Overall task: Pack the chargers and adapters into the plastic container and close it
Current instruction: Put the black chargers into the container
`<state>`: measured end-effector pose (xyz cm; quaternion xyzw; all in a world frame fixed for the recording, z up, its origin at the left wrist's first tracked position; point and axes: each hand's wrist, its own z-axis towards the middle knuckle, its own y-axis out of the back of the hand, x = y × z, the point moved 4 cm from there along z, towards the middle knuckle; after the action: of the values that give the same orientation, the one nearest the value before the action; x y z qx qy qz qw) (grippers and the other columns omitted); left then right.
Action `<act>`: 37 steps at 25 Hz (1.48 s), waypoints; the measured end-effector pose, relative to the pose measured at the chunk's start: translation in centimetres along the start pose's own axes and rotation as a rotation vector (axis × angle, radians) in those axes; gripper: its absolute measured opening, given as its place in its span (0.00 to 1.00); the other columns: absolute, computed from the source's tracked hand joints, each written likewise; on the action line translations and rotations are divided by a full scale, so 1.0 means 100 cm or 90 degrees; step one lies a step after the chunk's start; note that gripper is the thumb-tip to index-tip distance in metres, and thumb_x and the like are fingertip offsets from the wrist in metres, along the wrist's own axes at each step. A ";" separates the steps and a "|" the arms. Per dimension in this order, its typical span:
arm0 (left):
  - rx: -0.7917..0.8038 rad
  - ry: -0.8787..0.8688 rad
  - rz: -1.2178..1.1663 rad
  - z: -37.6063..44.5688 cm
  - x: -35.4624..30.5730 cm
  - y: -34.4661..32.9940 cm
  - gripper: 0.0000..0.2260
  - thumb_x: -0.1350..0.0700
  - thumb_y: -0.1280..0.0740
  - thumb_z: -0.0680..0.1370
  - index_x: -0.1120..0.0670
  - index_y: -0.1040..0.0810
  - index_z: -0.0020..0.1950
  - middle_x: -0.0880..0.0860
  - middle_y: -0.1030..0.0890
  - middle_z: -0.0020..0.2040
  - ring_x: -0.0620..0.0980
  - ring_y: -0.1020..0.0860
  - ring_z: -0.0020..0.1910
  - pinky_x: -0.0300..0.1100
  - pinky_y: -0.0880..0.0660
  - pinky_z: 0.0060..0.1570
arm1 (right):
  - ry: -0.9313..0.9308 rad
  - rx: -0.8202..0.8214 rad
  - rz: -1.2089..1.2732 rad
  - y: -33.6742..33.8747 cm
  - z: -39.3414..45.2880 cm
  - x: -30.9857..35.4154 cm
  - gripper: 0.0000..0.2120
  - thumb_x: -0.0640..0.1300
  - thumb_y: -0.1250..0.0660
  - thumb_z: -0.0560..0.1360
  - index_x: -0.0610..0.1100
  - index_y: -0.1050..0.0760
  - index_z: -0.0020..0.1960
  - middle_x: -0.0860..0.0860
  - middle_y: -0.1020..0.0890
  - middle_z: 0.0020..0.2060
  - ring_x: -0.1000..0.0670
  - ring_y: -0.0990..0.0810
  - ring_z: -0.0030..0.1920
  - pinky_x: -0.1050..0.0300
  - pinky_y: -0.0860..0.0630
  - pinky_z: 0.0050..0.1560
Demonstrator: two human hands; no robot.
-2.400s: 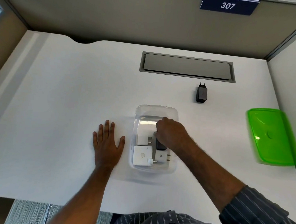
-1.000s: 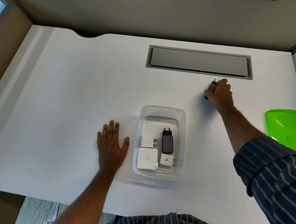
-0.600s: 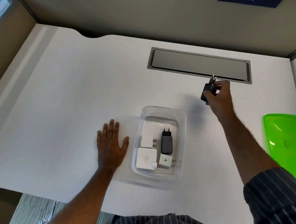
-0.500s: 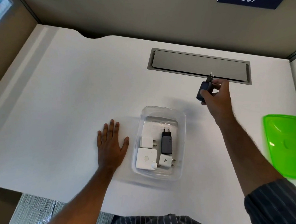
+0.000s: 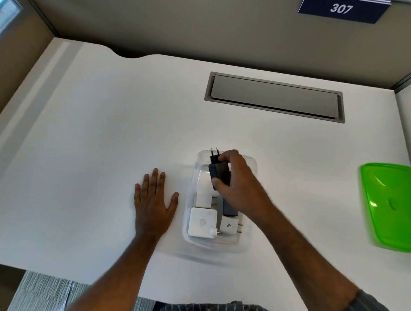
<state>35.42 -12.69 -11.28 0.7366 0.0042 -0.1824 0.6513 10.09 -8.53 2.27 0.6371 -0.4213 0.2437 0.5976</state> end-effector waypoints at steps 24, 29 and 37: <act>-0.008 0.002 0.003 0.000 0.001 -0.002 0.33 0.38 0.48 0.82 0.49 0.49 0.84 0.50 0.49 0.85 0.52 0.52 0.84 0.58 0.51 0.82 | -0.005 0.084 -0.351 -0.048 0.021 -0.025 0.19 0.46 0.31 0.76 0.44 0.32 0.64 0.47 0.24 0.56 0.44 0.24 0.55 0.45 0.20 0.46; -0.003 0.004 0.004 0.000 0.000 -0.001 0.33 0.38 0.48 0.82 0.49 0.49 0.84 0.50 0.49 0.85 0.52 0.53 0.84 0.57 0.52 0.82 | 0.017 0.068 -0.276 -0.023 0.016 -0.017 0.14 0.46 0.33 0.78 0.45 0.30 0.62 0.48 0.25 0.58 0.46 0.26 0.56 0.46 0.22 0.51; 0.027 0.002 0.010 -0.002 -0.004 0.005 0.33 0.38 0.49 0.82 0.50 0.49 0.84 0.51 0.50 0.85 0.53 0.52 0.84 0.57 0.53 0.82 | 0.116 -0.111 -0.198 0.039 -0.022 -0.014 0.10 0.46 0.32 0.77 0.50 0.28 0.57 0.56 0.27 0.50 0.53 0.27 0.53 0.56 0.23 0.47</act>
<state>35.21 -12.51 -10.71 0.7504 -0.0044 -0.1761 0.6371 6.54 -5.80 3.72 0.6157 -0.2814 0.1677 0.7167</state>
